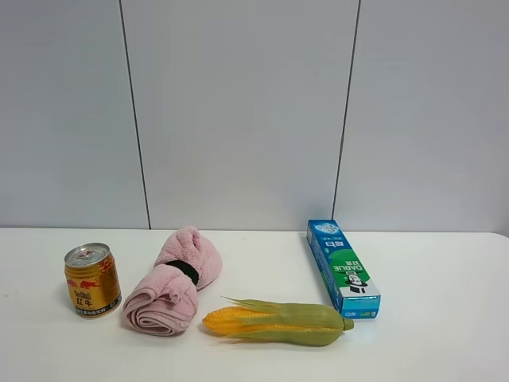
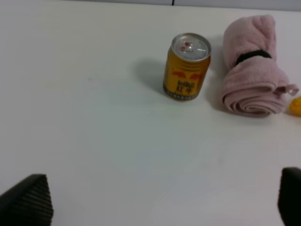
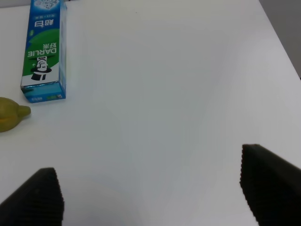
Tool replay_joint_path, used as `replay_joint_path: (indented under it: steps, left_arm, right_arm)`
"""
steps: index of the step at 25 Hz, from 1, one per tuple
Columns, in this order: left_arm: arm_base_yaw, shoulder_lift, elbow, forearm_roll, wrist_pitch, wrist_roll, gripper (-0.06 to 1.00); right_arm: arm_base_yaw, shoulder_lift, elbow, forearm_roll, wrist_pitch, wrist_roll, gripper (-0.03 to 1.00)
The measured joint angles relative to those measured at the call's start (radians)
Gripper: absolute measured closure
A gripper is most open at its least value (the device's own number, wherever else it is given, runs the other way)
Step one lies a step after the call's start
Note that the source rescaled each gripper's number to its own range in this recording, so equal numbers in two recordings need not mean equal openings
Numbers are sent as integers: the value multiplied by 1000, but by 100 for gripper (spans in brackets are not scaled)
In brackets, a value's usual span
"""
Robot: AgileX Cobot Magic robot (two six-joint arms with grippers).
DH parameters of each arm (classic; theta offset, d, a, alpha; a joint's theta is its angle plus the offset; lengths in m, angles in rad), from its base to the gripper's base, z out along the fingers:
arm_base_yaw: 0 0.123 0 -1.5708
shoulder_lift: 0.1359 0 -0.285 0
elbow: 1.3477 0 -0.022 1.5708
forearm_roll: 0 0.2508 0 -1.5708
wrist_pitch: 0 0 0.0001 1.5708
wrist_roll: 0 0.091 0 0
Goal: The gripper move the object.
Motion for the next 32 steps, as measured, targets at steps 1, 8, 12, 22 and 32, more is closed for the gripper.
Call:
replay_joint_path:
  steps: [1,8,12,22,32]
  left_arm:
    - [0,0,0,8,0,19,-4]
    - [31,0,0,20,0,46,-4]
    - [102,0,0,21,0,49,-4]
    - [139,0,0,24,1,49,-4]
    - [139,0,0,24,1,49,-4]
  right_arm:
    - [0,0,0,0,0,0,-3]
    - [0,0,0,0,0,0,-3]
    - [0,0,0,0,0,0,-3]
    - [0,0,0,0,0,0,-3]
    - [0,0,0,0,0,0,-3]
